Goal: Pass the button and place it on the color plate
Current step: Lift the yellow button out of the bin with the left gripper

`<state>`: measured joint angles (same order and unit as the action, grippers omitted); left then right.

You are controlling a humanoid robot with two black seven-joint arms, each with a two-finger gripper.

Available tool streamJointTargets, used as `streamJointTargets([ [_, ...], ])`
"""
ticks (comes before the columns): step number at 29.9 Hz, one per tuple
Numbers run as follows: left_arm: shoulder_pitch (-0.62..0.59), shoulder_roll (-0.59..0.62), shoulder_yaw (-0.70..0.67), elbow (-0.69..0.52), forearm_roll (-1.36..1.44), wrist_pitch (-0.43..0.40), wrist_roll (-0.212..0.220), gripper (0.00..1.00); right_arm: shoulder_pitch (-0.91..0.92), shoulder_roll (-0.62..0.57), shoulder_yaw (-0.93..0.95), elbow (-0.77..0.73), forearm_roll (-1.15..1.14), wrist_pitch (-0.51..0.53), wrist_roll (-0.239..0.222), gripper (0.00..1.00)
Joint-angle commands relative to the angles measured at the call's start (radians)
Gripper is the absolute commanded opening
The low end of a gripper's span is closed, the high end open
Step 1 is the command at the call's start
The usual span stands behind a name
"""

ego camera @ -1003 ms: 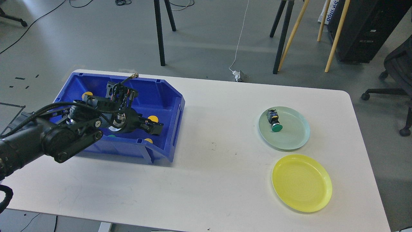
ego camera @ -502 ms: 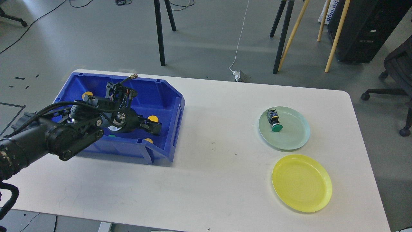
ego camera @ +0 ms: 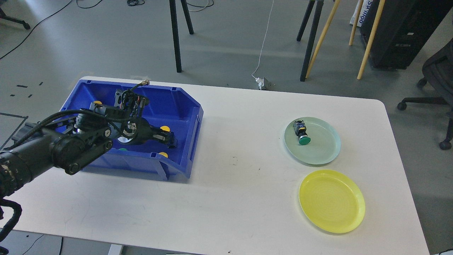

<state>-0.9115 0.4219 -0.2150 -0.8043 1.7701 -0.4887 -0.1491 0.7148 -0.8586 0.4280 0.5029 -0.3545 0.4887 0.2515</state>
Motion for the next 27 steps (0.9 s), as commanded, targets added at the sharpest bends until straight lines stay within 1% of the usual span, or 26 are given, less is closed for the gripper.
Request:
streamJointTargets([
  [1, -0.003, 0.000, -0.003, 0.001, -0.001, 0.000, -0.013, 0.28, -0.005, 0.006, 0.000, 0.000, -0.001, 0.000, -0.001, 0.98],
  [4, -0.017, 0.006, -0.004, -0.003, -0.003, 0.000, -0.029, 0.28, -0.005, 0.007, 0.000, 0.000, 0.000, 0.000, 0.000, 0.98],
  [6, -0.023, 0.032, -0.010, -0.015, -0.015, 0.000, -0.040, 0.28, -0.005, 0.007, 0.000, 0.000, -0.001, 0.000, -0.001, 0.98],
  [8, -0.032, 0.092, -0.033, -0.038, -0.040, 0.000, -0.046, 0.28, -0.003, 0.007, 0.000, 0.002, 0.000, 0.000, -0.001, 0.98],
  [10, -0.047, 0.158, -0.055, -0.088, -0.052, 0.000, -0.056, 0.28, 0.003, 0.009, 0.002, 0.002, 0.000, 0.000, -0.001, 0.98],
  [12, -0.053, 0.219, -0.078, -0.136, -0.064, 0.000, -0.079, 0.28, 0.009, 0.009, 0.005, 0.002, 0.002, 0.000, -0.001, 0.98],
  [15, -0.053, 0.329, -0.118, -0.223, -0.092, 0.000, -0.099, 0.29, 0.017, 0.021, 0.011, 0.003, 0.002, 0.000, 0.005, 0.98],
  [17, -0.052, 0.395, -0.165, -0.280, -0.147, 0.000, -0.106, 0.29, 0.032, 0.039, 0.014, 0.003, 0.003, 0.000, 0.006, 0.98],
  [20, -0.050, 0.454, -0.245, -0.332, -0.314, 0.000, -0.106, 0.30, 0.054, 0.075, 0.018, 0.003, 0.005, 0.000, 0.009, 0.98],
  [23, -0.053, 0.465, -0.317, -0.335, -0.492, 0.000, -0.106, 0.30, 0.069, 0.095, 0.034, 0.006, 0.008, 0.000, 0.020, 0.98],
  [25, -0.055, 0.454, -0.371, -0.331, -0.607, 0.000, -0.096, 0.30, 0.078, 0.113, 0.069, 0.008, 0.008, 0.000, 0.020, 0.98],
  [27, -0.070, 0.436, -0.392, -0.329, -0.678, 0.000, -0.090, 0.30, 0.089, 0.137, 0.107, 0.011, 0.009, 0.000, 0.019, 0.98],
])
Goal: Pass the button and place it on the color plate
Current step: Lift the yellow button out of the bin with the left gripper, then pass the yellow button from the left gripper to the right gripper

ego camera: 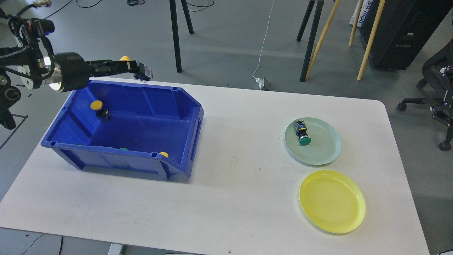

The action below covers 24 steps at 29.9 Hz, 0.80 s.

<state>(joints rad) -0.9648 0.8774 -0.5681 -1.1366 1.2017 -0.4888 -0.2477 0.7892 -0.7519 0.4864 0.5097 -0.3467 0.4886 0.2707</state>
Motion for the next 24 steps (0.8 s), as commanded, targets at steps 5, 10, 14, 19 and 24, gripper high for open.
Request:
streamJointTargets([
  [5, -0.121, -0.213, -0.047, 0.055, -0.165, 0.000, 0.047, 0.30, 0.051, 0.103, 0.142, 0.091, 0.002, 0.000, -0.001, 0.97],
  [10, -0.186, -0.400, -0.045, 0.179, -0.197, 0.000, 0.059, 0.30, 0.065, 0.146, 0.195, 0.294, 0.002, 0.000, -0.005, 0.97],
  [14, -0.216, -0.521, -0.046, 0.293, -0.198, 0.000, 0.059, 0.30, 0.090, 0.181, 0.196, 0.427, 0.002, -0.044, -0.014, 0.97],
  [19, -0.226, -0.601, -0.041, 0.340, -0.197, 0.000, 0.059, 0.30, 0.113, 0.244, 0.195, 0.512, 0.000, -0.108, -0.039, 0.97],
  [24, -0.221, -0.620, -0.033, 0.344, -0.195, 0.000, 0.059, 0.30, 0.120, 0.284, 0.195, 0.512, -0.001, -0.131, -0.050, 0.97],
])
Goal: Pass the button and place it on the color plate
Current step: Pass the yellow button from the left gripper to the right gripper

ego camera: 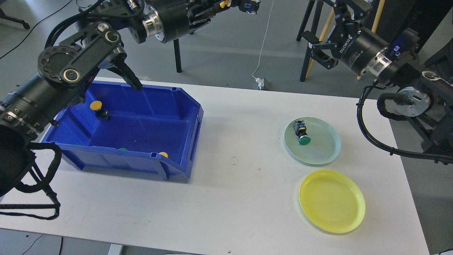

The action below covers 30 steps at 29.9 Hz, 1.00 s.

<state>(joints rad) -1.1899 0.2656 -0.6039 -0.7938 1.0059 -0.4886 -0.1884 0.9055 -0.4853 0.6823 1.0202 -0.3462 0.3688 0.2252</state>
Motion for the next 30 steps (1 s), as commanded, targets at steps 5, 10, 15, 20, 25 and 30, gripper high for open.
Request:
streamJointTargets([
  [5, 0.003, -0.025, 0.003, -0.004, 0.000, 0.000, 0.001, 0.30, 0.019, 0.048, -0.004, 0.000, -0.003, -0.025, -0.007, 0.97],
  [10, -0.002, -0.040, 0.003, 0.001, 0.002, 0.000, 0.004, 0.30, 0.027, 0.088, -0.004, -0.003, -0.005, -0.030, -0.012, 0.97],
  [15, -0.002, -0.058, 0.003, 0.002, 0.005, 0.000, 0.004, 0.30, 0.049, 0.105, -0.010, -0.008, -0.008, -0.047, -0.014, 0.97],
  [20, -0.004, -0.060, 0.003, 0.002, 0.007, 0.000, 0.006, 0.30, 0.049, 0.117, -0.012, -0.008, -0.010, -0.054, -0.007, 0.89],
  [25, -0.004, -0.060, 0.003, 0.002, 0.005, 0.000, 0.006, 0.30, 0.050, 0.120, -0.014, -0.006, -0.016, -0.070, -0.003, 0.78],
  [30, -0.004, -0.063, 0.001, 0.002, 0.005, 0.000, 0.009, 0.30, 0.059, 0.129, -0.017, -0.008, -0.017, -0.070, -0.006, 0.66],
])
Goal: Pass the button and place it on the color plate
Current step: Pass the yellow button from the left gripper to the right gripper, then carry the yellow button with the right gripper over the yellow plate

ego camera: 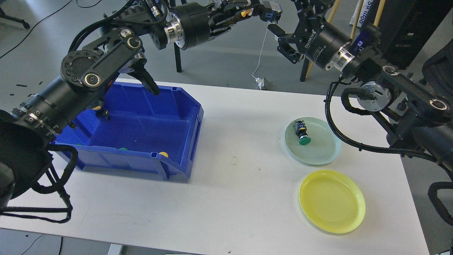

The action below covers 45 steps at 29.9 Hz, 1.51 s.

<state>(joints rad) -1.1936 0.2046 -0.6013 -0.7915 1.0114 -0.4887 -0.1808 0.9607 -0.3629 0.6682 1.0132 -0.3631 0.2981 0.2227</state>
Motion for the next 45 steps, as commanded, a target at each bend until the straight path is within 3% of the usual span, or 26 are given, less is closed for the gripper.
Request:
streamJointTargets([
  [1, 0.000, -0.004, -0.002, 0.000, 0.000, 0.000, 0.001, 0.30, 0.004, 0.010, -0.002, -0.001, 0.000, 0.001, -0.005, 0.63],
  [10, -0.003, -0.022, -0.003, 0.000, -0.005, 0.000, 0.006, 0.30, 0.007, 0.016, -0.004, -0.002, -0.002, 0.012, -0.014, 0.31],
  [15, -0.006, -0.031, -0.002, 0.000, -0.007, 0.000, 0.007, 0.30, 0.009, 0.015, -0.004, -0.001, -0.002, 0.013, -0.016, 0.21],
  [19, -0.006, -0.031, -0.002, 0.000, -0.007, 0.000, 0.014, 0.34, 0.009, 0.013, -0.005, -0.001, -0.002, 0.019, -0.016, 0.18],
  [20, -0.004, -0.031, -0.002, 0.000, -0.007, 0.000, 0.023, 0.40, 0.007, 0.013, -0.005, -0.002, -0.002, 0.019, -0.016, 0.18],
  [22, -0.004, -0.031, -0.006, 0.000, -0.008, 0.000, 0.040, 0.60, 0.009, 0.012, -0.005, -0.001, -0.002, 0.019, -0.016, 0.17],
  [23, -0.004, -0.030, -0.009, 0.000, -0.008, 0.000, 0.052, 0.78, 0.007, 0.012, -0.004, -0.002, -0.002, 0.019, -0.016, 0.17],
  [24, -0.004, -0.028, -0.014, 0.000, -0.008, 0.000, 0.066, 0.88, 0.009, 0.012, -0.004, -0.002, -0.002, 0.019, -0.016, 0.17],
  [26, -0.004, -0.027, -0.014, 0.000, -0.008, 0.000, 0.086, 0.93, 0.009, 0.010, -0.004, -0.004, -0.002, 0.019, -0.016, 0.17],
  [29, -0.003, -0.024, -0.012, 0.000, -0.007, 0.000, 0.106, 0.96, 0.009, 0.010, -0.004, -0.004, -0.002, 0.019, -0.016, 0.17],
  [37, -0.004, 0.002, -0.006, -0.006, 0.000, 0.000, 0.098, 0.99, 0.007, -0.027, -0.004, -0.018, -0.005, 0.019, -0.028, 0.17],
  [41, -0.001, 0.088, 0.003, -0.018, 0.004, 0.000, 0.098, 0.99, -0.014, -0.135, -0.013, -0.009, -0.019, 0.024, -0.048, 0.18],
  [45, -0.003, 0.197, 0.002, -0.017, 0.013, 0.000, 0.093, 0.99, -0.066, -0.316, -0.111, 0.039, -0.016, 0.098, -0.063, 0.19],
])
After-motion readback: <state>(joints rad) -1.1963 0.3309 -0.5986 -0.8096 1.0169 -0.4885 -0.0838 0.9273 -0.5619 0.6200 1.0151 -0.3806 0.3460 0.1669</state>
